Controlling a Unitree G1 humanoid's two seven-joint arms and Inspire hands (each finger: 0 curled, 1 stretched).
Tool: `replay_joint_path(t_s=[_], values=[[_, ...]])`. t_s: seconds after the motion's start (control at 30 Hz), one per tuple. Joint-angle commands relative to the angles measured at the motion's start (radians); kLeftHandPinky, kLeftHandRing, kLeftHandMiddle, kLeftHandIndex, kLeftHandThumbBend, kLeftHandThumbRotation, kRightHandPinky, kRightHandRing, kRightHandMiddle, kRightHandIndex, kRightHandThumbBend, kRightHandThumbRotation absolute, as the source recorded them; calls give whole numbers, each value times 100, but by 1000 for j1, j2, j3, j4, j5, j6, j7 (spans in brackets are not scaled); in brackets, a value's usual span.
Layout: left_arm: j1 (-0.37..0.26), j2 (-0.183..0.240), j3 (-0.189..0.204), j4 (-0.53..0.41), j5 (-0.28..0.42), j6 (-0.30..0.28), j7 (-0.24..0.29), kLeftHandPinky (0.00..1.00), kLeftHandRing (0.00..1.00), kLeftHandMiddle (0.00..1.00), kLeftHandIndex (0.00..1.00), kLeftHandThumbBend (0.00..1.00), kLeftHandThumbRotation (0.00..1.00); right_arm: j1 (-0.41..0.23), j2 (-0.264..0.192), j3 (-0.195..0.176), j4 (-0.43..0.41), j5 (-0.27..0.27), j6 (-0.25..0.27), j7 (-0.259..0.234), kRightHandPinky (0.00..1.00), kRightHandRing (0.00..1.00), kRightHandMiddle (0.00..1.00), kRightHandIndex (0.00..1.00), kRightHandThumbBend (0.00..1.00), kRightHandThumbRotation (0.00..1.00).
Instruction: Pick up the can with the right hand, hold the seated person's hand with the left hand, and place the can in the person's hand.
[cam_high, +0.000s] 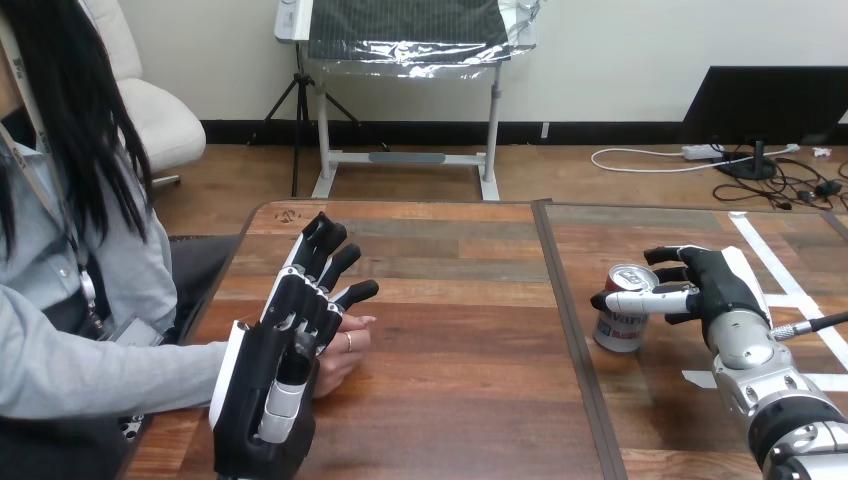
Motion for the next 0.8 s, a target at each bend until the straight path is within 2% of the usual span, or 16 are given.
replay_joint_path(t_s=[0.0,0.17,0.4,0.6,0.77], values=[[-59,-28,-1,1,4,-1,-3,79,91,94,93,100,83,-60,13,7,-4,-8,0,-28,61,70,73,74,94,0],[-59,-28,0,3,6,-3,0,79,91,94,93,100,83,-59,15,5,-4,-5,-4,-37,62,68,69,71,92,0],[-60,-28,1,5,7,-3,3,79,91,93,92,100,83,-58,20,-3,-6,4,-15,-54,50,57,62,63,89,0],[-63,-27,2,6,7,-5,4,78,91,93,92,100,83,-58,22,-4,-6,1,-18,-76,45,52,58,58,86,0],[-65,-27,3,7,9,-6,7,78,91,93,92,100,83,-55,24,-18,-7,14,-29,-80,43,50,57,54,84,0]])
